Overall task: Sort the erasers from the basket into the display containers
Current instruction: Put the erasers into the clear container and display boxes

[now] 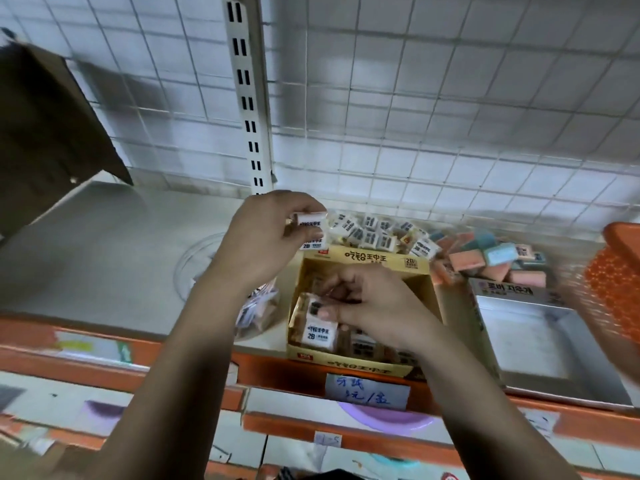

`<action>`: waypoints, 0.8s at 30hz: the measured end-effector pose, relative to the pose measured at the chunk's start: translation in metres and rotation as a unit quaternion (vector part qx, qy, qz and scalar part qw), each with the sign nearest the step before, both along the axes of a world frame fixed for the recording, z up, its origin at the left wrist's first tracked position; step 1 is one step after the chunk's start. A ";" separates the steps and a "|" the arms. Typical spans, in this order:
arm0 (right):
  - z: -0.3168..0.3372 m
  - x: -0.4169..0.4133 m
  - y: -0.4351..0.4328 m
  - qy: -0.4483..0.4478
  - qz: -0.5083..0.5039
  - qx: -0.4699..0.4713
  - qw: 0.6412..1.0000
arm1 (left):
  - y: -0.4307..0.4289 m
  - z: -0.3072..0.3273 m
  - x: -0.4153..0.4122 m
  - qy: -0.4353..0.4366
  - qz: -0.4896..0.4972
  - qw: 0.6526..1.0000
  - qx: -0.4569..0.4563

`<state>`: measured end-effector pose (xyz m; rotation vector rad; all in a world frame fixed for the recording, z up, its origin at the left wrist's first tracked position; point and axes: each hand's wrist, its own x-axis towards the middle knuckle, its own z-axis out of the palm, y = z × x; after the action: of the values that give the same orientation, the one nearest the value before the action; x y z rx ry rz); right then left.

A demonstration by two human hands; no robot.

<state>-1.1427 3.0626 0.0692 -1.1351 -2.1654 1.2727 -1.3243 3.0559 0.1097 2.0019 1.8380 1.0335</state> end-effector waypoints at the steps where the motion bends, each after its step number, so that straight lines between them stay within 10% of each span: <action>1: 0.000 -0.003 0.000 -0.004 0.007 -0.015 1.000 | -0.001 -0.001 -0.002 -0.004 -0.001 1.000 0.002; 19: 0.000 0.001 -0.007 -0.099 0.015 0.143 0.985 | 0.011 -0.003 0.003 -0.027 -0.028 0.999 -0.004; 24: -0.008 0.052 0.013 -0.056 -0.178 0.306 0.933 | 0.015 -0.004 0.026 -0.033 -0.080 0.994 -0.061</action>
<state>-1.0905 3.0754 0.0609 -1.2533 -2.0751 0.3391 -1.2983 3.0707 0.1060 1.9815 1.6342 0.9086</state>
